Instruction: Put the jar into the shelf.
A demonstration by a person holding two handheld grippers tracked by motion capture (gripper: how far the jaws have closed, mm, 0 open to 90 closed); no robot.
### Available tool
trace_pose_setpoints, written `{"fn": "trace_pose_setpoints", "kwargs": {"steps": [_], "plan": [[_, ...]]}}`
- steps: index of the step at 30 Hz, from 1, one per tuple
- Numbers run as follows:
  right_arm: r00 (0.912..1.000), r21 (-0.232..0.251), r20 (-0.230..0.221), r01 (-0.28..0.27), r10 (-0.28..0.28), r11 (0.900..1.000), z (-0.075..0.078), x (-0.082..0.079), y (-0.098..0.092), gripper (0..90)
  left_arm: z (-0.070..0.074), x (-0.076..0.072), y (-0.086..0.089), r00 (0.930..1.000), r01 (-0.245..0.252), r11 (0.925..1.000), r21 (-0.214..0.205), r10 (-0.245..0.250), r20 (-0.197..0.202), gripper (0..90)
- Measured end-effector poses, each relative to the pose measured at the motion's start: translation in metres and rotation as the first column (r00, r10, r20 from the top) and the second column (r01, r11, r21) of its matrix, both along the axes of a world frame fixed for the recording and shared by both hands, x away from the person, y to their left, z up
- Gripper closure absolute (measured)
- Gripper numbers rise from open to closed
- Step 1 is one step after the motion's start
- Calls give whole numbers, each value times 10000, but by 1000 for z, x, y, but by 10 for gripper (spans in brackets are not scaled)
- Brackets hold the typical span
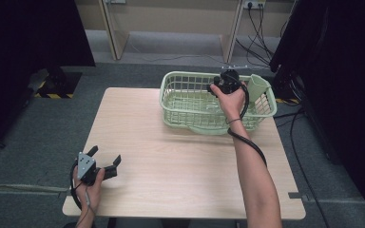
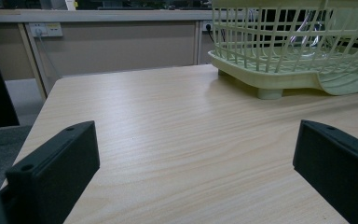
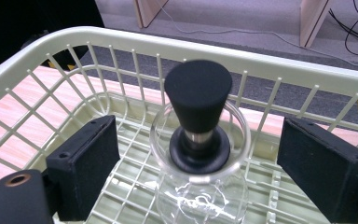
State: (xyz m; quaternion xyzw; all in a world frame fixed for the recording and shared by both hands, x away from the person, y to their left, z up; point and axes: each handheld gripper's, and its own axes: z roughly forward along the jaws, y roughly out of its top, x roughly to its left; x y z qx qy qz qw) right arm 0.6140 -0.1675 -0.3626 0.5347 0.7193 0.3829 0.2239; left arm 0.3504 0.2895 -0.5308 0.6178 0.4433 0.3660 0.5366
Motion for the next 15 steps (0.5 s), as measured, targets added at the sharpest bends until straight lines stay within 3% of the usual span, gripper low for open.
{"fn": "trace_pose_setpoints", "kwargs": {"steps": [15], "plan": [[9996,183,270,-70,65,9998,7,-19,-2,110,0,0,0,10000,-13,10000,22,13,17,0]]}}
